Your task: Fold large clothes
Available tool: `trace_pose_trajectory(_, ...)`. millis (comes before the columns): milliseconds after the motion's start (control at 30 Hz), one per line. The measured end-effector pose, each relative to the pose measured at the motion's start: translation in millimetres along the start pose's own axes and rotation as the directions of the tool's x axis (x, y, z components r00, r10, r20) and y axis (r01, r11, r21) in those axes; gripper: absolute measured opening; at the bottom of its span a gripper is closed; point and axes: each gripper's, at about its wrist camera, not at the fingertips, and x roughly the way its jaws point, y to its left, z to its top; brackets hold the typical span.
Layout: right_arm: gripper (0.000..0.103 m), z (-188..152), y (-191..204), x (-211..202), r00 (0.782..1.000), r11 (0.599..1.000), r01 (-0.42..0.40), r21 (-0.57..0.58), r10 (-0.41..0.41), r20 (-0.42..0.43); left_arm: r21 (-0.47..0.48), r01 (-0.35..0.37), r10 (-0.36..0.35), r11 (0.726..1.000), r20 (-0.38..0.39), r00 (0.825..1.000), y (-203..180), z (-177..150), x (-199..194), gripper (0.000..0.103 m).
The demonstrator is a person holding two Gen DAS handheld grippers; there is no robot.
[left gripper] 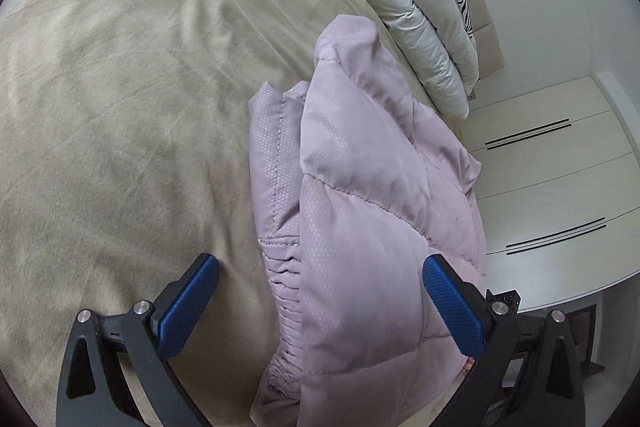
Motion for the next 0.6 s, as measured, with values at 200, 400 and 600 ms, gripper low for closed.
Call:
trace_pose_trajectory(200,0.103,8,5,25,0.995,0.997,-0.065,-0.037,0.062,-0.077,0.031,0.015,-0.014,0.999,-0.052,0.999,-7,4,12,0.103)
trace_pose_trajectory(400,0.103,13,26,63,0.984,0.993,-0.043,-0.114,0.022,-0.179,0.085,0.039,-0.028,0.996,-0.124,0.992,-23,-2,33,0.101)
trace_pose_trajectory(600,0.102,15,43,83,0.984,0.982,-0.006,-0.186,-0.027,-0.177,0.090,0.054,-0.037,0.994,-0.181,0.983,-26,2,47,0.085)
